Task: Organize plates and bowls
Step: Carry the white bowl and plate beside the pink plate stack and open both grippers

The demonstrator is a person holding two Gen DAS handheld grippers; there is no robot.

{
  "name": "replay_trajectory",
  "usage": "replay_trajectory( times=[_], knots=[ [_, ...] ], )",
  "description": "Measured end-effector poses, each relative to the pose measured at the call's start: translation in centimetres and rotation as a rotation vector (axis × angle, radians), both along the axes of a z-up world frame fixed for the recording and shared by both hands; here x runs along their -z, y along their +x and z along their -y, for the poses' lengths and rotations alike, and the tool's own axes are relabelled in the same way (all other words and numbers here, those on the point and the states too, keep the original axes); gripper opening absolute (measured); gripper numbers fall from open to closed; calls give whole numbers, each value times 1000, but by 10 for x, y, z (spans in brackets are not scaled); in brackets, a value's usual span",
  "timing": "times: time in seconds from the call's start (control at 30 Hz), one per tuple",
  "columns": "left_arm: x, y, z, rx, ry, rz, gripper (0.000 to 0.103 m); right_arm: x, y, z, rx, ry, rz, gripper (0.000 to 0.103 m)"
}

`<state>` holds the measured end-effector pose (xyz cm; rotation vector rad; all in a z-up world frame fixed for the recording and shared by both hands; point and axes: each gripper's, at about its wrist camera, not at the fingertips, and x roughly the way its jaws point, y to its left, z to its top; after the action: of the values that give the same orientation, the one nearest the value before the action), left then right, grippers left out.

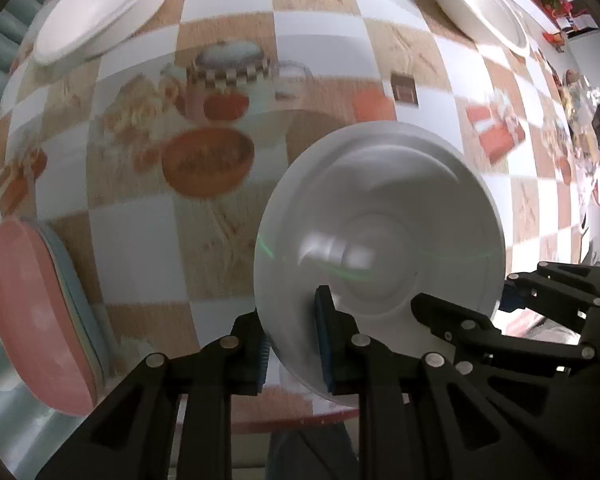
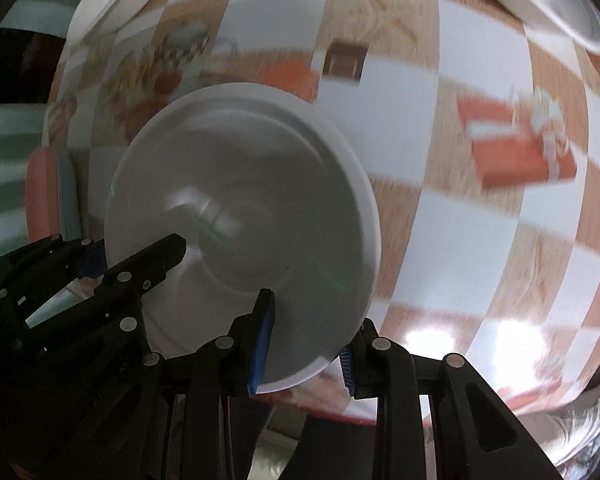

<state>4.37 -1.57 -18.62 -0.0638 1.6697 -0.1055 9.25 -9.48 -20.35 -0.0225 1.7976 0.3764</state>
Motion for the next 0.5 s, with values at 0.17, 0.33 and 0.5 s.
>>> replay_trajectory(
  times=[0.17,0.33,0.5],
  knots=[
    [2,-13,7,26,1,10,22,4,-8,-3,25,-7,3,32],
    [-11,-19,5,52,37,55,52,9,-22,6,42,-11,30,33],
    [-21,-15,-22,21,96,72,81,-3,-15,29,111,-17,52,98]
  ],
)
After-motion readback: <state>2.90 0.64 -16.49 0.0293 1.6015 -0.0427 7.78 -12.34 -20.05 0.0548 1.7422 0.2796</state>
